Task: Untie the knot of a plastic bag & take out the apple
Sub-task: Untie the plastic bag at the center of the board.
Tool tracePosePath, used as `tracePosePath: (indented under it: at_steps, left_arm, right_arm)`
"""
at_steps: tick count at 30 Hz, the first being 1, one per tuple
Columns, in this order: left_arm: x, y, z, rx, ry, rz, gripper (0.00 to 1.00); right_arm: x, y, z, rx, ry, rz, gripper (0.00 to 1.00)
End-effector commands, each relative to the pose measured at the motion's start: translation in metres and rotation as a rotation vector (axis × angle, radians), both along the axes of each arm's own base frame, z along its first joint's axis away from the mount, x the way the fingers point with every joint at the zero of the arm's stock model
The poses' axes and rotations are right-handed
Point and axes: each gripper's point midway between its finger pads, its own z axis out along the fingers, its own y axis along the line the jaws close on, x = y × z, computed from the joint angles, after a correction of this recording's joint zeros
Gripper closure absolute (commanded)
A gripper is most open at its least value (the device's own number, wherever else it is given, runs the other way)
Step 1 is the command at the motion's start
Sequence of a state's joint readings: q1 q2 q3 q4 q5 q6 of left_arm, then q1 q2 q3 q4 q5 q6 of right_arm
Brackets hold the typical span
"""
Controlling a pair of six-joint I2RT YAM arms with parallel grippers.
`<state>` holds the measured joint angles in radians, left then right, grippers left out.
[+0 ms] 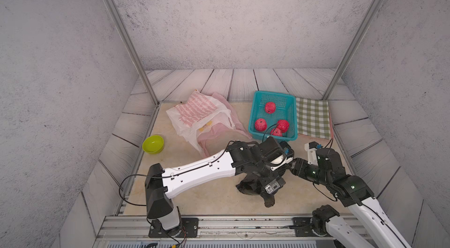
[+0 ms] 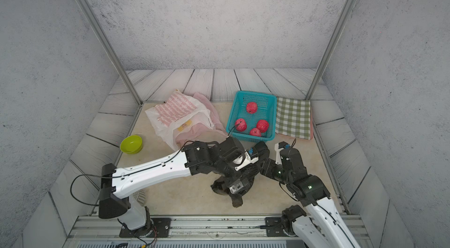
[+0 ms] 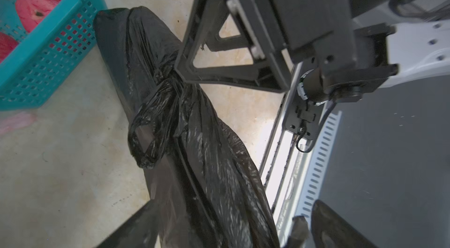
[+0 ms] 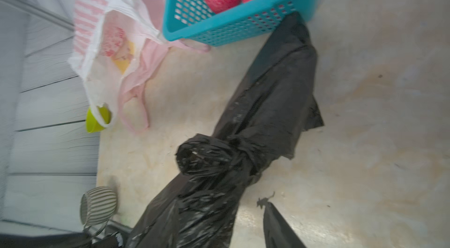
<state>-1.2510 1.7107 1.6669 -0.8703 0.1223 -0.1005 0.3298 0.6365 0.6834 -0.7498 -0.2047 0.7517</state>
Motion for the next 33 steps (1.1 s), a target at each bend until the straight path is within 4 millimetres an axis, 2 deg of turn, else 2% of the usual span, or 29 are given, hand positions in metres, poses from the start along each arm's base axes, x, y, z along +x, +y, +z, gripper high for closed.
tracePosePath:
  at_steps: [1, 4, 7, 13, 15, 17, 19, 22, 24, 26, 28, 30, 33]
  left_arm:
    - [0.022, -0.009, -0.006, 0.077, -0.175, -0.018, 0.03]
    - [0.041, -0.021, -0.014, 0.129, -0.266, 0.001, 0.03]
    - [0.061, -0.028, -0.021, 0.189, -0.347, 0.044, 0.03]
    - [0.069, -0.038, -0.044, 0.253, -0.353, 0.017, 0.05]
    - [0.071, -0.036, -0.05, 0.266, -0.338, 0.02, 0.18]
    - [0.071, -0.032, -0.055, 0.281, -0.319, 0.025, 0.37]
    - [0.069, -0.027, -0.057, 0.292, -0.287, 0.029, 0.58]
    - [0.067, -0.019, -0.058, 0.303, -0.256, 0.035, 0.75]
    - [0.066, -0.012, -0.057, 0.306, -0.253, 0.042, 0.79]
    - [0.067, -0.006, -0.054, 0.302, -0.253, 0.053, 0.8]
    - [0.068, -0.002, -0.051, 0.29, -0.251, 0.066, 0.8]
    - [0.068, 0.0, -0.048, 0.277, -0.252, 0.073, 0.8]
    - [0.067, -0.001, -0.042, 0.256, -0.244, 0.072, 0.81]
  right_arm:
    - [0.006, -0.021, -0.016, 0.005, 0.039, -0.107, 0.45]
    - [0.018, -0.027, -0.025, 0.139, 0.075, -0.145, 0.46]
    - [0.029, -0.024, -0.031, 0.242, 0.103, -0.13, 0.47]
    - [0.038, -0.011, -0.027, 0.352, 0.081, -0.095, 0.48]
    - [0.038, -0.011, -0.026, 0.353, 0.074, -0.094, 0.48]
    - [0.038, -0.009, -0.027, 0.361, 0.074, -0.085, 0.5]
    - [0.038, -0.006, -0.028, 0.382, 0.075, -0.075, 0.57]
    - [0.039, -0.002, -0.029, 0.419, 0.075, -0.07, 0.69]
    - [0.04, -0.001, -0.027, 0.441, 0.074, -0.068, 0.73]
    - [0.041, 0.002, -0.022, 0.46, 0.066, -0.05, 0.69]
    - [0.041, 0.004, -0.015, 0.465, 0.049, -0.034, 0.54]
    - [0.041, 0.003, -0.012, 0.45, 0.04, -0.03, 0.48]
    - [0.045, 0.003, -0.014, 0.448, 0.041, -0.029, 0.46]
